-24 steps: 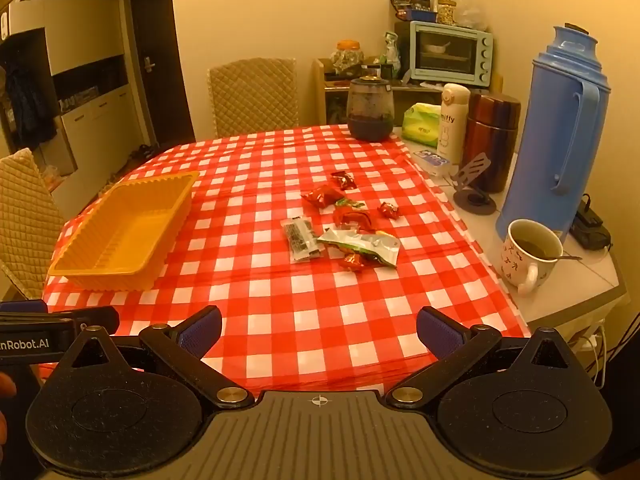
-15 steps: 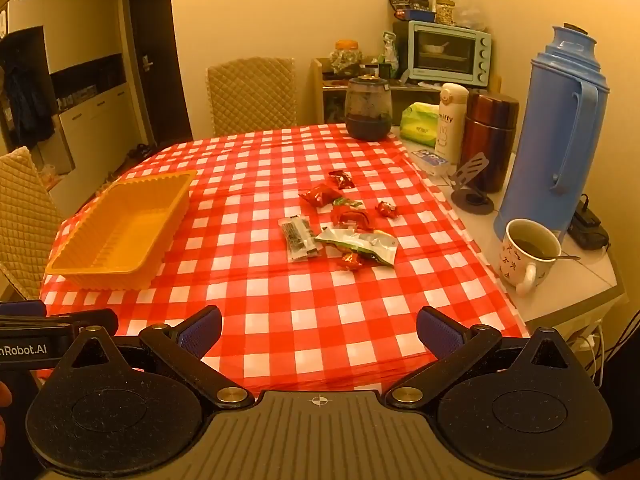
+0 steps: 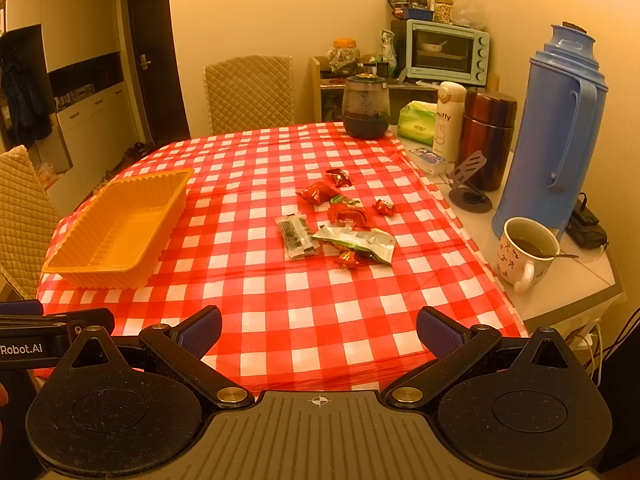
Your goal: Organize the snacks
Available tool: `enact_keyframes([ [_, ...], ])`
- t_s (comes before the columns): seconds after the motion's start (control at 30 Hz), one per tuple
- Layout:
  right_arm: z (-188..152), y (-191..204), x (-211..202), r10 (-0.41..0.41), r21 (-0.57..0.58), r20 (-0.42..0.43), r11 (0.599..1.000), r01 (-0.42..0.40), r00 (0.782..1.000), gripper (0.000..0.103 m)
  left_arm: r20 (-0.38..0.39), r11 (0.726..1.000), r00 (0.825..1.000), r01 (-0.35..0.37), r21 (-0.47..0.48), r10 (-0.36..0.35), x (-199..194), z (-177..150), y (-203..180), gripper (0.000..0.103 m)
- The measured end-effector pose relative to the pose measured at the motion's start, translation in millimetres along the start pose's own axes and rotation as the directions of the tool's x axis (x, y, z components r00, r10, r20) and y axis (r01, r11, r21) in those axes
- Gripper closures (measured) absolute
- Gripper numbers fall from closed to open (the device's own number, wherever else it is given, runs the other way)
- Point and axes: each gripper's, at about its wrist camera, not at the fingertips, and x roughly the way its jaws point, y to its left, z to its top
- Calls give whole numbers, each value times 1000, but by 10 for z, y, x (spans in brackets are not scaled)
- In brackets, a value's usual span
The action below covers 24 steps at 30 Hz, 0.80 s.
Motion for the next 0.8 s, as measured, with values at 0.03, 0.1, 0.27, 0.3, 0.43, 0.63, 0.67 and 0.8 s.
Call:
enact_keyframes([
  [0.03, 0, 0, -1, 0, 0, 0, 1000, 0, 1000, 0, 0, 1000, 1000, 1, 0, -1, 1, 0, 1, 0],
  [0.1, 1, 1, -2, 1, 0, -1, 1000, -1, 1000, 0, 0, 1000, 1000, -1, -1, 1, 1, -1, -2, 0],
  [0.27, -18, -22, 5, 0, 0, -1, 1000, 0, 1000, 0, 0, 1000, 1000, 0, 0, 0, -1, 1, 1, 0],
  [0.3, -15, -18, 5, 0, 0, -1, 1000, 0, 1000, 0, 0, 1000, 1000, 0, 0, 0, -1, 1, 3, 0],
  [0.43, -11, -10, -6, 0, 1, -2, 1000, 0, 1000, 0, 0, 1000, 1000, 0, -1, 0, -1, 1, 5, 0],
  [0.63, 1, -11, -15, 0, 1, -1, 1000, 0, 1000, 0, 1, 1000, 1000, 1, 0, -1, 0, 5, 13, 0],
  [0.67, 1, -10, -14, 0, 1, -2, 1000, 0, 1000, 0, 1, 1000, 1000, 0, -1, 0, 0, 5, 12, 0],
  [0.8, 0, -11, -16, 1, 1, -2, 1000, -1, 1000, 0, 1, 1000, 1000, -1, 0, 1, -2, 6, 11, 0],
])
